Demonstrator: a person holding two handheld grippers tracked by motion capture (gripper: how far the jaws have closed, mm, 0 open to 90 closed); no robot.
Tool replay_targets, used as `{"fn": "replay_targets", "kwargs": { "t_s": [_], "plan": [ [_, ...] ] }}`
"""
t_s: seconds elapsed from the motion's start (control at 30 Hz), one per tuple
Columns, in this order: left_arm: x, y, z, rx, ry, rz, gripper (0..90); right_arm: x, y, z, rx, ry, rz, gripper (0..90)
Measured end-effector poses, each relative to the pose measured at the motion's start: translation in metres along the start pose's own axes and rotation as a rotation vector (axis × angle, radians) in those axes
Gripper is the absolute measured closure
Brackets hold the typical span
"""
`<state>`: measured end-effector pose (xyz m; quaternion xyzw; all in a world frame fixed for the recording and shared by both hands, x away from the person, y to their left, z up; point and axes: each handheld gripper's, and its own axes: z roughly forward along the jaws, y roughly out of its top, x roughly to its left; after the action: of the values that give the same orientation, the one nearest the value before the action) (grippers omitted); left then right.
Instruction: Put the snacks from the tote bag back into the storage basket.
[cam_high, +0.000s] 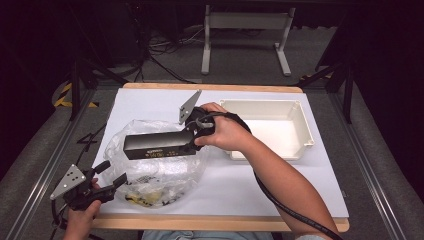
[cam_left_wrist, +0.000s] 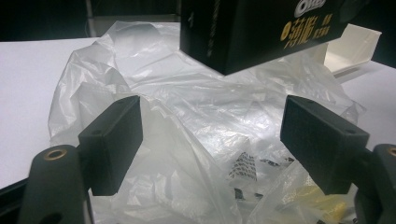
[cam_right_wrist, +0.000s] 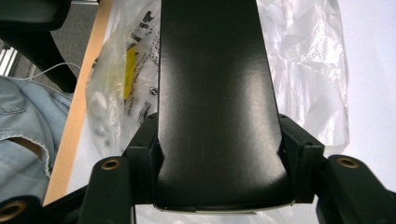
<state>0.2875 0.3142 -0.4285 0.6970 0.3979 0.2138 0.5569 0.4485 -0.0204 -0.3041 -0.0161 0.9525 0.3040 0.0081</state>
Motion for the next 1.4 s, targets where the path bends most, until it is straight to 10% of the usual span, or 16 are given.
{"fn": "replay_targets", "kwargs": {
  "t_s": [0.7,1.4],
  "plan": [
    [-0.001,0.001,0.005,-0.006,-0.001,0.0,22.0,0.008,-0.019,-0.053,0.003,-0.03,-0.023,43.6],
    [-0.001,0.003,0.012,0.003,0.002,0.0,22.0,0.013,-0.075,-0.121,-0.026,-0.118,0.066,43.6]
  ]
}}
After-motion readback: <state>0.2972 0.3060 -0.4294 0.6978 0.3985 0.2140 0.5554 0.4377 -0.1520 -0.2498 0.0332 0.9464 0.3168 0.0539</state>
